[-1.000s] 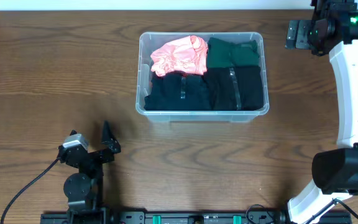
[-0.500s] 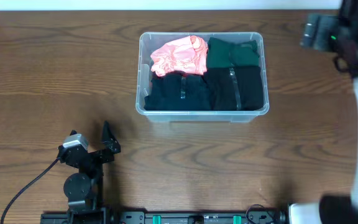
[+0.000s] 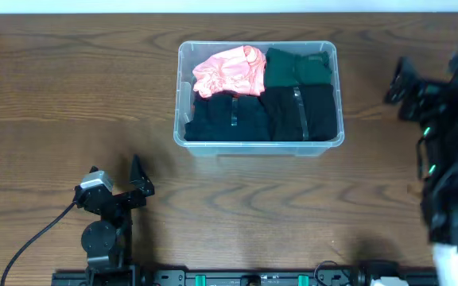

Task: Pack container

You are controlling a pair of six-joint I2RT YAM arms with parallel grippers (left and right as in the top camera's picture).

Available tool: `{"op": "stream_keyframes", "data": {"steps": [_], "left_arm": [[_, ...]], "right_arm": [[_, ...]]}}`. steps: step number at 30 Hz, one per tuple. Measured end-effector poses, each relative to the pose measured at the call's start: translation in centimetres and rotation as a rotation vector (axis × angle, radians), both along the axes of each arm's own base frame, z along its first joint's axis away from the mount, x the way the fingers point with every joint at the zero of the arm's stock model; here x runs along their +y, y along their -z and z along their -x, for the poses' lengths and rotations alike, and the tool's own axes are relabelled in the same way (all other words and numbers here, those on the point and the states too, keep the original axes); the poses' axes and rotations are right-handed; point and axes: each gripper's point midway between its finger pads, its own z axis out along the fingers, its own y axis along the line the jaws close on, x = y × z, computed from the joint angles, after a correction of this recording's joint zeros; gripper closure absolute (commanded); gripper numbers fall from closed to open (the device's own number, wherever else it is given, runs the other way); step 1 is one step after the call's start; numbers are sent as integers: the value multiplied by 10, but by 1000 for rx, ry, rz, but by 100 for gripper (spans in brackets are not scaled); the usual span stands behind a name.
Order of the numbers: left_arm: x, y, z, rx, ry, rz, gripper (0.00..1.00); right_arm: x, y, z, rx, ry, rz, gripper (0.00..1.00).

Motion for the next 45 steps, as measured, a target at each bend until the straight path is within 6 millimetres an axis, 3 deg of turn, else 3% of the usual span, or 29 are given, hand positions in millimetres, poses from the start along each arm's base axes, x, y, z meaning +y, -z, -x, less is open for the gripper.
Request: {"op": "stream_keyframes", "data": {"steps": [9, 17, 35, 45], "left_arm": [[0, 0, 0, 0, 0, 0, 2], [0, 0, 0, 0, 0, 0, 2], [0, 0, 0, 0, 0, 0, 2], [0, 0, 0, 0, 0, 0, 2]], "right_arm": [[12, 78, 45, -227, -65, 6, 1], [14, 148, 70, -261, -73, 8, 1], [14, 214, 82, -39, -72, -4, 1], [14, 214, 82, -41, -71, -2, 1]]}}
